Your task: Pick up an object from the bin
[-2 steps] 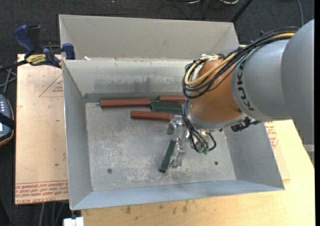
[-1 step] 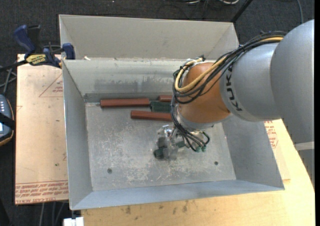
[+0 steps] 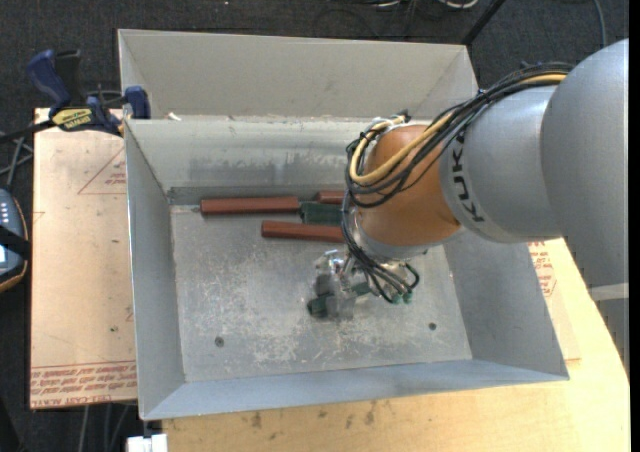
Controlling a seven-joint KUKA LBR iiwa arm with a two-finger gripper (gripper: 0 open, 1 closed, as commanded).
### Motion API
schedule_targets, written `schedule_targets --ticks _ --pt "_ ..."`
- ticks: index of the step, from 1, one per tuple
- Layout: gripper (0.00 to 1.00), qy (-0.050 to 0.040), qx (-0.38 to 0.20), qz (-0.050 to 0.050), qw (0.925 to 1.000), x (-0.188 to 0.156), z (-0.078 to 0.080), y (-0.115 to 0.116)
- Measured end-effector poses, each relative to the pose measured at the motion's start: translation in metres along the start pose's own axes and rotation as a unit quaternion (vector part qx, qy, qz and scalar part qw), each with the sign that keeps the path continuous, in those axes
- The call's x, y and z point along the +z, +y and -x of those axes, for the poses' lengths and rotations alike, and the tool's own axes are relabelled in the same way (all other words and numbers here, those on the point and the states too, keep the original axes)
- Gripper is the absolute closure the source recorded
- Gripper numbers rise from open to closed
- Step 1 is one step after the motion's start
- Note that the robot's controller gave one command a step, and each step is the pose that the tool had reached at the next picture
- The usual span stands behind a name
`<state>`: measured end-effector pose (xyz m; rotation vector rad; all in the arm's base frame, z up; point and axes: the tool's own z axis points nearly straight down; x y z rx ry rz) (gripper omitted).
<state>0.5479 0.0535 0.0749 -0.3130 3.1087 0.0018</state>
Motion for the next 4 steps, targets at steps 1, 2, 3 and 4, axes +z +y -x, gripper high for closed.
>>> schedule_targets --ticks 1,2,3,4 --pt "1.00 0.0098 -0.011 0.001 0.9999 -0.044 0.012 -0.001" --pt "1.00 0.0087 -0.014 0.001 0.9999 -0.058 0.017 -0.002" --pt "1.00 0.0101 -0.058 0.001 0.9982 -0.112 0.007 -0.002" --pt "0.00 0.0089 -0.034 0.001 0.9994 -0.056 0.026 0.048"
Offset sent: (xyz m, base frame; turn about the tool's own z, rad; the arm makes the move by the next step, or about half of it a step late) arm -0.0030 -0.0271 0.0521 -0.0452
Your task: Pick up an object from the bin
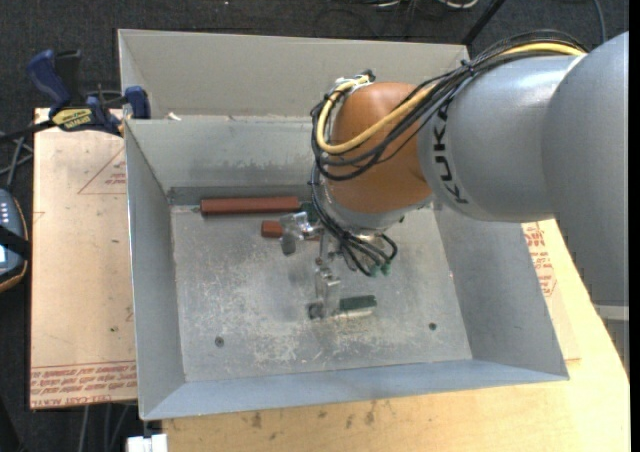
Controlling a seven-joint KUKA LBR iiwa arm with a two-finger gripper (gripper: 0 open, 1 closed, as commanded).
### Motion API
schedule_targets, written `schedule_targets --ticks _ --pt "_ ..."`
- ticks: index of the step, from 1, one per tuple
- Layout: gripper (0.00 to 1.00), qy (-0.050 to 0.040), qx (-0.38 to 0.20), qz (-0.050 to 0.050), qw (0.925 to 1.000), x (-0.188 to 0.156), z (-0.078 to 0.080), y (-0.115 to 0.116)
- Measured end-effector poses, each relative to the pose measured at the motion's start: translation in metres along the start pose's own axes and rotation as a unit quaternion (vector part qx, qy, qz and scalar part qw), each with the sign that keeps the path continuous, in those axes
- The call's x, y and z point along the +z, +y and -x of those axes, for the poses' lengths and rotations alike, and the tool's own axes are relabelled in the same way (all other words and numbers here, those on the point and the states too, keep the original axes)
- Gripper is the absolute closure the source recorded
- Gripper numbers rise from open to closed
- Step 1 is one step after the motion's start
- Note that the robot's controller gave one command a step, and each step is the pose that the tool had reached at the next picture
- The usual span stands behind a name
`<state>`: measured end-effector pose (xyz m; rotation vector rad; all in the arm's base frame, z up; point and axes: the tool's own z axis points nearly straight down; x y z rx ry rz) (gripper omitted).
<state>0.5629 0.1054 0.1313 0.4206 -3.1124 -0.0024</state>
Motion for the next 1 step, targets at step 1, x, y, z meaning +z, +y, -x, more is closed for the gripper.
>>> schedule_targets --ticks 1 --pt "0.00 -0.0009 0.000 0.000 1.0000 -0.0022 0.0001 -0.0007"
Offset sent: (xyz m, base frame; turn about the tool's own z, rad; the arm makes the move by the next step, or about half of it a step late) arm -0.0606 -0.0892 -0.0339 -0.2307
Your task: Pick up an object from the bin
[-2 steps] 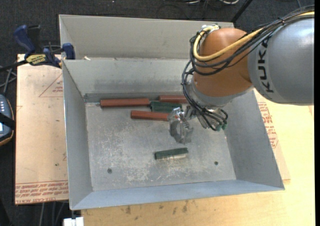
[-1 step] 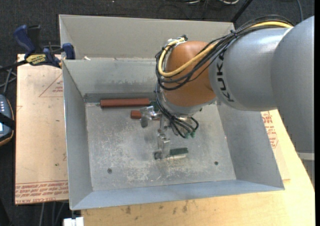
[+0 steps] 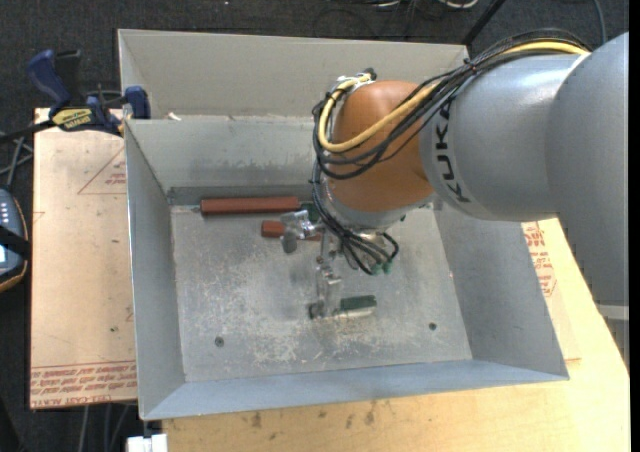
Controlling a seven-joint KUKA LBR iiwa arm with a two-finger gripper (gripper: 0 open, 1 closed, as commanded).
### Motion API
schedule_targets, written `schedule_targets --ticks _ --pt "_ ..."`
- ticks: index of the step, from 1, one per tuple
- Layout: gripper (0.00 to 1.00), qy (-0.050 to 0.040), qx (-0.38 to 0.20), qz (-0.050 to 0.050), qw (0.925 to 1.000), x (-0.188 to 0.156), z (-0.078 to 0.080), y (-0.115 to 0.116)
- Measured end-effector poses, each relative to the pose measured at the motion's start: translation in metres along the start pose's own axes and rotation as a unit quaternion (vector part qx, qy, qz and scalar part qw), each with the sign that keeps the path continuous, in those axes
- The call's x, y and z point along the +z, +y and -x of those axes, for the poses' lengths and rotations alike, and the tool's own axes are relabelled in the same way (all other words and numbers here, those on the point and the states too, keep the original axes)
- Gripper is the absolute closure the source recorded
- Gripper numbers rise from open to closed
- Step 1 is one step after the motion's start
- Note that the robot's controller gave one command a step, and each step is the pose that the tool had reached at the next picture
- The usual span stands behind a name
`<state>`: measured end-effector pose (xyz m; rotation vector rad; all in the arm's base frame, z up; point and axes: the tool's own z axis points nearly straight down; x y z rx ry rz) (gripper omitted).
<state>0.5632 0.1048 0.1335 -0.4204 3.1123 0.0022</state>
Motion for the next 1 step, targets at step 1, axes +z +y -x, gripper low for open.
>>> schedule_targets --ticks 1 --pt "0.00 -0.0028 -0.030 0.001 0.9995 0.0070 -0.0169 -0.0122"
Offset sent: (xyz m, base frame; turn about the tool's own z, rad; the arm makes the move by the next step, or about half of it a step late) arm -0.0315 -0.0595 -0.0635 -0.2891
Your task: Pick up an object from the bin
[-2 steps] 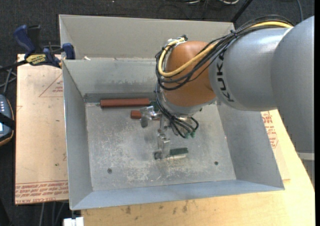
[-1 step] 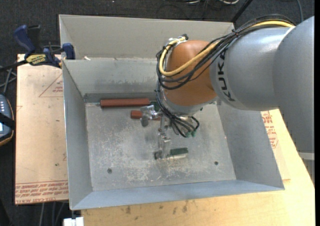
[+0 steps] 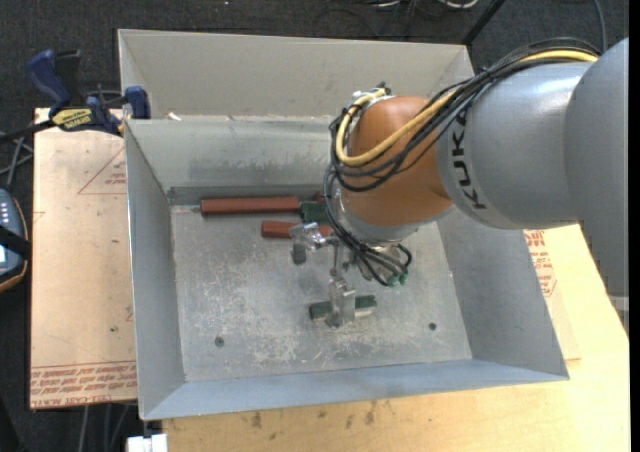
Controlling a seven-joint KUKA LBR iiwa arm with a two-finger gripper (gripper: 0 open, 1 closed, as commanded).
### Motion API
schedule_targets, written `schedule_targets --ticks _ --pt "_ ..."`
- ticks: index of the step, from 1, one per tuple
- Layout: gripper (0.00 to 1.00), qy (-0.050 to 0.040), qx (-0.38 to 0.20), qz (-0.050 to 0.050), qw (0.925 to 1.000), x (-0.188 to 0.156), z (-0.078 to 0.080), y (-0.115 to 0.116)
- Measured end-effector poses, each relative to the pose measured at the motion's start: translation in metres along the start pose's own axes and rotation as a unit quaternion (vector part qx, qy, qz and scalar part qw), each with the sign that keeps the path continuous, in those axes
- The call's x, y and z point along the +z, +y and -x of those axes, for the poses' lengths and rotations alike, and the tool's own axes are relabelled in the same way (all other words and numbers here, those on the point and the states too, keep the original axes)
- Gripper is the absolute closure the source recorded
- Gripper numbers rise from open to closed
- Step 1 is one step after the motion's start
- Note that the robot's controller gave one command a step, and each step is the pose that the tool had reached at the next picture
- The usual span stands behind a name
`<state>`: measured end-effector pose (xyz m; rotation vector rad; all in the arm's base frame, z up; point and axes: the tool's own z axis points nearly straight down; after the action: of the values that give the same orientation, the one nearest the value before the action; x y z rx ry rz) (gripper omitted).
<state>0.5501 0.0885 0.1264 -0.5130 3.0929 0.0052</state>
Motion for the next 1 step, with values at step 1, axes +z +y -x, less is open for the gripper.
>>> schedule_targets --ticks 1 --pt "0.00 0.0000 -0.019 0.000 0.9998 0.0062 -0.0120 -0.0092"
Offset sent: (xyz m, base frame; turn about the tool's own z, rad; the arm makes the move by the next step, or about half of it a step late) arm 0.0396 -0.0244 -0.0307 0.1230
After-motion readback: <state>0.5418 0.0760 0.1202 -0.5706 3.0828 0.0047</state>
